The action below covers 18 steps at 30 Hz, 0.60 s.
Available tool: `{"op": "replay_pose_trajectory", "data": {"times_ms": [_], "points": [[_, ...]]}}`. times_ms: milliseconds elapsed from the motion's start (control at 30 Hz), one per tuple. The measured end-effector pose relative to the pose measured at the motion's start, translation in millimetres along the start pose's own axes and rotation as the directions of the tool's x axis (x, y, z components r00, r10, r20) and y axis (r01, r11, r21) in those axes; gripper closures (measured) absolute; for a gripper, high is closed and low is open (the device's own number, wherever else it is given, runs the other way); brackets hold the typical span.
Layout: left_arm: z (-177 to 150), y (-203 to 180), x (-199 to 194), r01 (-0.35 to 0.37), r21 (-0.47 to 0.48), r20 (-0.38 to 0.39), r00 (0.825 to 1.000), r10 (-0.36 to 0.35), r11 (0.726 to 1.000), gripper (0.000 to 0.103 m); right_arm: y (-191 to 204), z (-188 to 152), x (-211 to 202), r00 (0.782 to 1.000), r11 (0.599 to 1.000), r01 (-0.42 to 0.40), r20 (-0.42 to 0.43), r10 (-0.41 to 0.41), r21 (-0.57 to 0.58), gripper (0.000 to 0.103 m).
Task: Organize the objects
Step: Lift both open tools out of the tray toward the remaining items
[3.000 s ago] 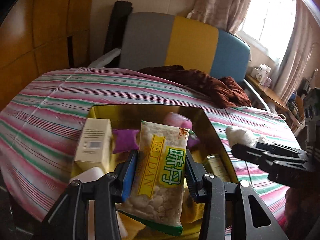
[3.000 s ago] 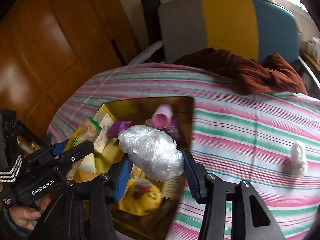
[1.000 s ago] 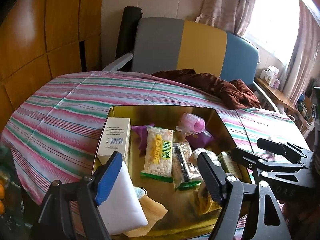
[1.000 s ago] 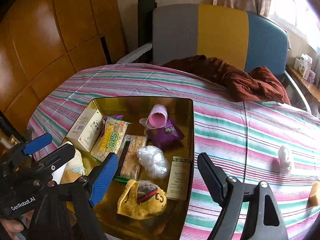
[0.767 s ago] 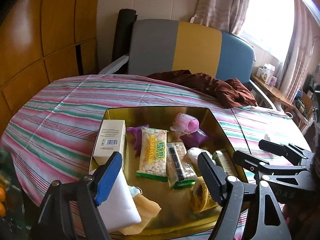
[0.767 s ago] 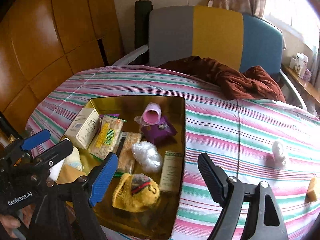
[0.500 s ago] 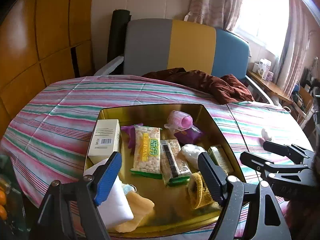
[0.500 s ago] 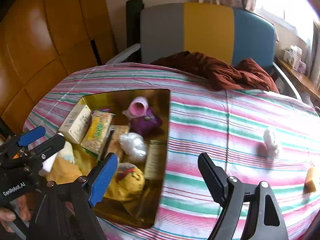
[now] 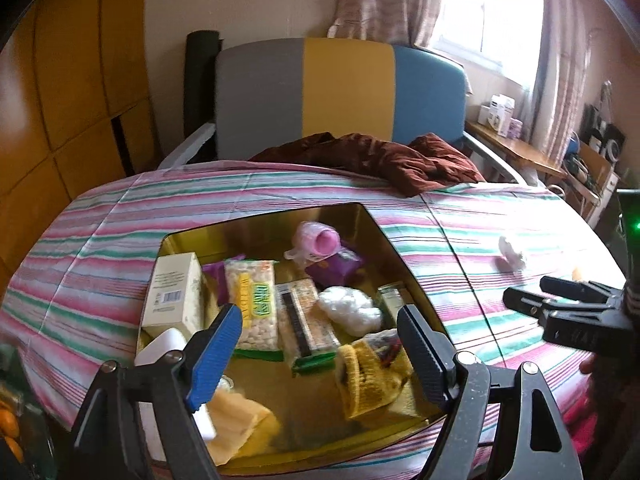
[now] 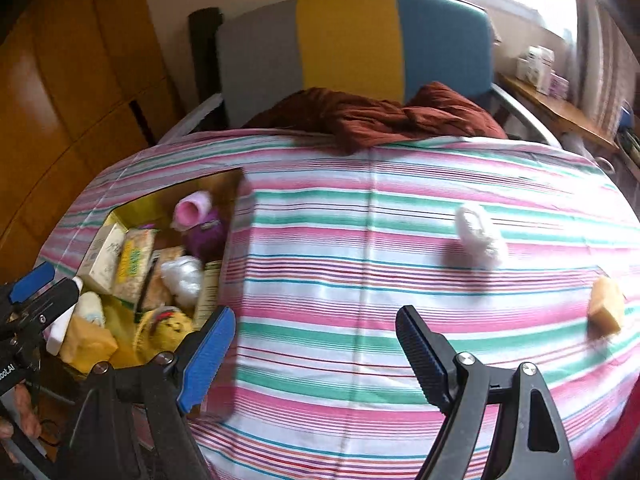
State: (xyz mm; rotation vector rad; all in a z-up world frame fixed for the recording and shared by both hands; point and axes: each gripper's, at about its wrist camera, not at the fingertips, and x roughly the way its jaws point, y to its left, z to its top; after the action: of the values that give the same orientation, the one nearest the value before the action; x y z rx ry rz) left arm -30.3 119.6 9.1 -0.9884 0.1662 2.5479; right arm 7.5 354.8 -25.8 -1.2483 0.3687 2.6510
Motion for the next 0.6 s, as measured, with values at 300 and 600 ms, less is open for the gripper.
{"op": "replay_pose_trajectory", "data": {"times_ms": [300,600], "points": [[8.8,-33.5,5.5,0.046,0.082,-0.004,0.999,-0.046,0.996,0.022,-75.7,-4.3,-24.1,0.998,0.984,0.067,-0.002,-0.067,0.166,0.019],[15.0,-69.0,15.7,0.100,0.158,-0.022,0.995,-0.097,0.982,0.022,-156.9,-15.9,-55.8,0.991,0.910,0.119,0.009,-0.133,0.397,0.019]]}}
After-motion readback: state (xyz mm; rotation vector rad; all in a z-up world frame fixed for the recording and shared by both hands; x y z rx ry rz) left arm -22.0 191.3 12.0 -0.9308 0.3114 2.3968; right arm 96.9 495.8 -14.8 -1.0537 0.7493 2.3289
